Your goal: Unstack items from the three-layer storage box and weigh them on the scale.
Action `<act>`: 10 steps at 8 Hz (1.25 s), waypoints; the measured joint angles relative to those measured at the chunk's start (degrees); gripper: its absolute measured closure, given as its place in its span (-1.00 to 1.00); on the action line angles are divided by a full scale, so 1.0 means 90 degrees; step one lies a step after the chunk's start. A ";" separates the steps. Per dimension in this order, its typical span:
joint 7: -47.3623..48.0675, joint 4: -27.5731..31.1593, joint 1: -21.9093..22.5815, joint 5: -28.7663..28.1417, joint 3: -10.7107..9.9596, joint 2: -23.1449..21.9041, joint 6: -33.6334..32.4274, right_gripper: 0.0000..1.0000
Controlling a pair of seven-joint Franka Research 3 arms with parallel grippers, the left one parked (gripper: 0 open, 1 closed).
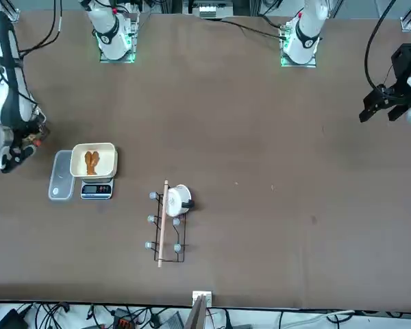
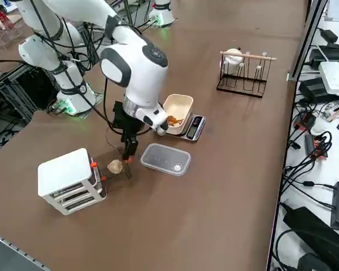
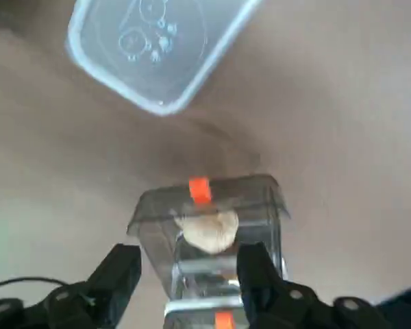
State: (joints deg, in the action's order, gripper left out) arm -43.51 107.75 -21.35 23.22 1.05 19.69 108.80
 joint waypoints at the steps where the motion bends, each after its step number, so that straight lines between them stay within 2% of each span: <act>1: -0.0019 0.0039 -0.0134 0.0000 -0.0035 -0.0038 0.0002 -0.30; 4: -0.0254 0.0439 -0.0615 0.0000 -0.0059 0.0026 0.0659 -0.30; 7: -0.0254 0.0872 -0.0692 -0.0004 -0.0057 0.0038 0.1281 -0.31; 10: -0.0254 0.0906 -0.0692 -0.0012 -0.0040 0.0068 0.1556 -0.35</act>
State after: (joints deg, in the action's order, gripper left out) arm -45.79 115.91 -27.58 23.12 0.70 20.30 122.81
